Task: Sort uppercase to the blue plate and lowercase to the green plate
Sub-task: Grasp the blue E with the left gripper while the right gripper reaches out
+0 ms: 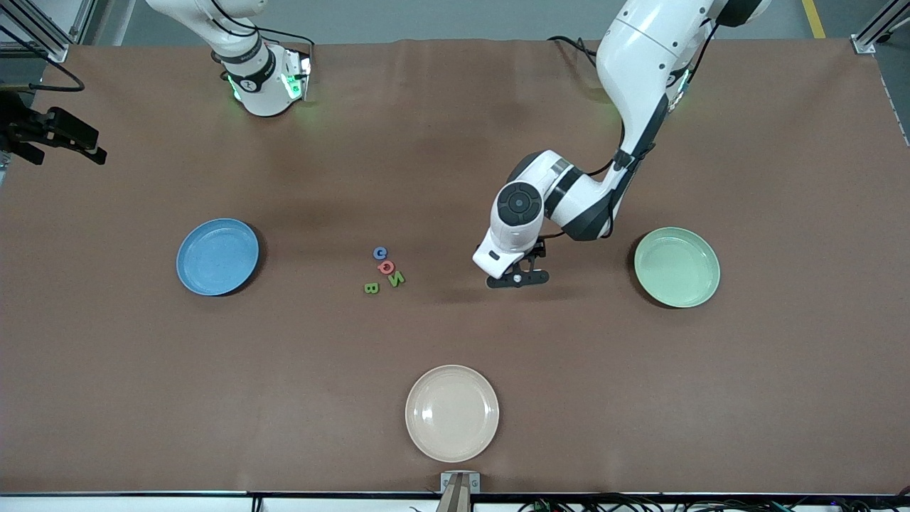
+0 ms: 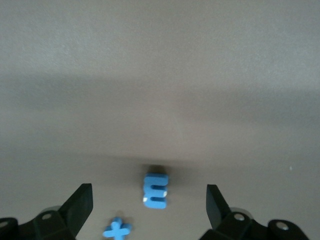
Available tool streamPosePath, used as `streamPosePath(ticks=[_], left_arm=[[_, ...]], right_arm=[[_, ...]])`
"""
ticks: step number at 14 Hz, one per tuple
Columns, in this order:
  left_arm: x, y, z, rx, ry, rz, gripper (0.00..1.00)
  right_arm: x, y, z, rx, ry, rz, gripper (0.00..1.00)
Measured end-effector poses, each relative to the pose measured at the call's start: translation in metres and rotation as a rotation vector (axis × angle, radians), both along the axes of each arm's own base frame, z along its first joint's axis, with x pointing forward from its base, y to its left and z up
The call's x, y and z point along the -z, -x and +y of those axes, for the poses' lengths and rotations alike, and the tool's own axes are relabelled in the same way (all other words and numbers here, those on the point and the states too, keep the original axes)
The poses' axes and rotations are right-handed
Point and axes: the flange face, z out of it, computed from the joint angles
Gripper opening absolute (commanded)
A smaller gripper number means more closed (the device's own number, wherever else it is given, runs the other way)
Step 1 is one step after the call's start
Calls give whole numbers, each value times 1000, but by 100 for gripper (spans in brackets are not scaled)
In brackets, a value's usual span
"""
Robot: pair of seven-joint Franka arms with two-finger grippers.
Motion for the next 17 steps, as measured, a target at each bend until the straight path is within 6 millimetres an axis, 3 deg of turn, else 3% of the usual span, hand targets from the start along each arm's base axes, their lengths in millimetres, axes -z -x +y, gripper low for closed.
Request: streamPosePath(ticks=[5, 9, 14, 17], left_arm=[[25, 11, 1, -12, 3, 2, 75], [39, 21, 1, -3, -11, 21, 62], [39, 22, 0, -2, -7, 18, 39], [38, 22, -2, 0, -3, 16, 23]], right_arm=[[1, 0, 0, 0, 0, 2, 100], [0, 0, 0, 0, 0, 1, 100], [-4, 0, 0, 1, 2, -7, 100], [8, -9, -5, 6, 12, 6, 100]])
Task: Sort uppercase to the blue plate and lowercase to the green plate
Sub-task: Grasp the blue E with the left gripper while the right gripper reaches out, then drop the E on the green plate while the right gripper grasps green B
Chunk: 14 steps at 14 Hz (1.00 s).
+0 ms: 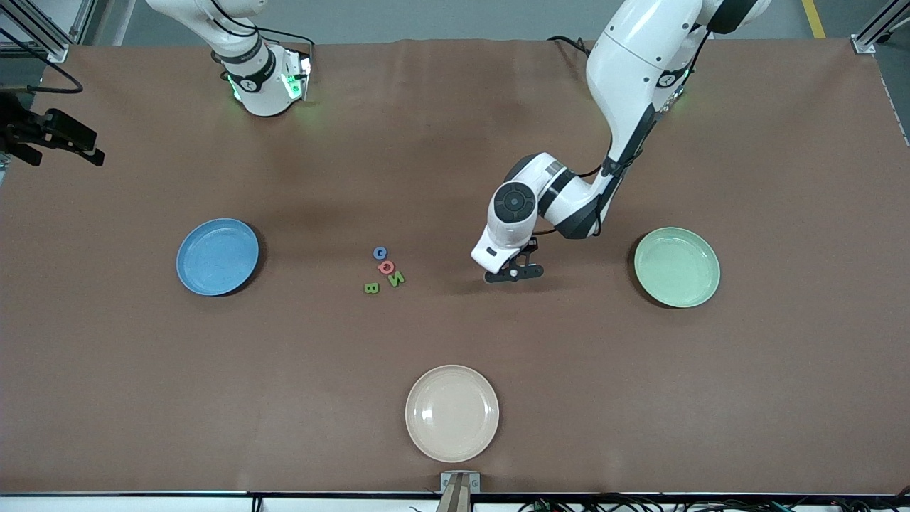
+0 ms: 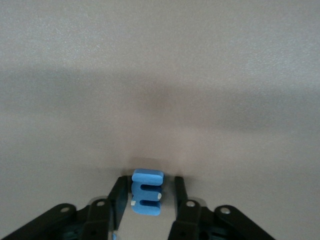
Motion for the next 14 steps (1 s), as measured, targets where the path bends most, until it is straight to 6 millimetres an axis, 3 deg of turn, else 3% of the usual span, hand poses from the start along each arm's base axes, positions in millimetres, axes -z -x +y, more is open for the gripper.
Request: streamPosePath(ticks=[2, 5, 8, 11, 14], left_arm=[[-1, 0, -1, 0, 1, -1, 13], [-3, -3, 1, -4, 2, -5, 7], [-32, -22, 13, -19, 22, -38, 6], [-82, -44, 48, 22, 32, -38, 6], [-106, -55, 107, 79, 32, -12, 6]], right_arm=[[15, -12, -4, 3, 17, 8, 100], [52, -36, -9, 6, 27, 46, 100], [96, -59, -9, 4, 24, 101, 100], [117, -73, 12, 8, 18, 107, 100], [139, -83, 57, 68, -14, 87, 100]])
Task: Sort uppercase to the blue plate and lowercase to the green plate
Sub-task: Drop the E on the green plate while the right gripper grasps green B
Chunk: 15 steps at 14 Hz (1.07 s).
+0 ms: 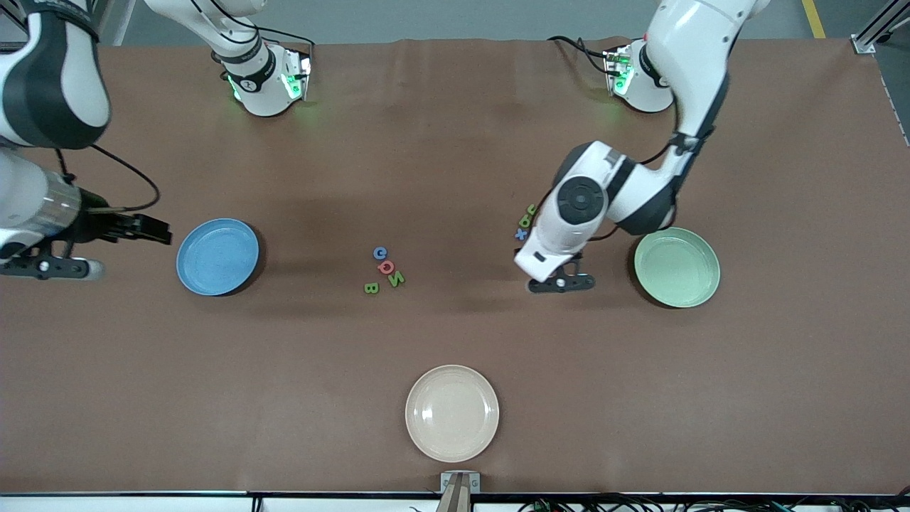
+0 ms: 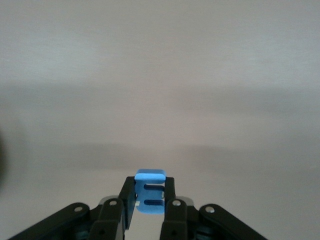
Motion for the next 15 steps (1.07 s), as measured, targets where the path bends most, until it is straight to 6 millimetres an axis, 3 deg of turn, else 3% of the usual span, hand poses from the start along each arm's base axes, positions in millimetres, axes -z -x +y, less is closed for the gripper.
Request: streamPosePath(ticks=[2, 4, 7, 11, 13, 15], left_arm=[[-1, -2, 46, 49, -10, 15, 6], [1, 1, 88, 94, -21, 37, 7], [5, 9, 137, 162, -46, 59, 7], [19, 19, 183, 234, -87, 57, 7], [28, 22, 202, 261, -92, 58, 7], [35, 25, 219, 294, -89, 52, 8]], right_arm=[[27, -4, 41, 49, 5, -25, 100], [65, -1, 94, 83, 15, -40, 100], [122, 4, 165, 63, 22, -47, 100], [177, 5, 207, 51, 25, -57, 92], [195, 8, 223, 57, 29, -57, 83], [210, 11, 238, 48, 24, -72, 81]])
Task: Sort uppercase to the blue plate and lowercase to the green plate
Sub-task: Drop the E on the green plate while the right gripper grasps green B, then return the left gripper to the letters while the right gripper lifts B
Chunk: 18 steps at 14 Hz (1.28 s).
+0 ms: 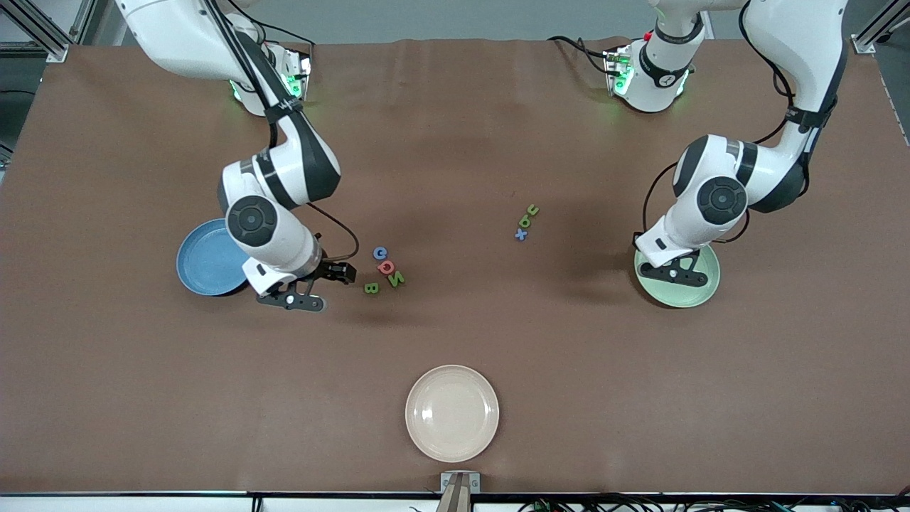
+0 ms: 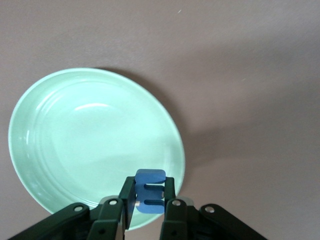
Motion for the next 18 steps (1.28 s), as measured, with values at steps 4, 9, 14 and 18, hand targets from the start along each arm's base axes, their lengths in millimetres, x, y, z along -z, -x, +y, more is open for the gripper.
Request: streamPosePath(ticks=[4, 9, 14, 18], left_arm=[[16, 10, 26, 50, 0, -1, 9], [29, 21, 43, 86, -13, 9, 16], [32, 23, 40, 93, -7, 6, 93], [32, 23, 37, 98, -4, 1, 100]], right_arm=[[39, 9, 35, -1, -11, -36, 77], [75, 13, 46, -14, -10, -38, 71], [87, 12, 46, -13, -13, -48, 67], [94, 14, 50, -20, -17, -57, 66]])
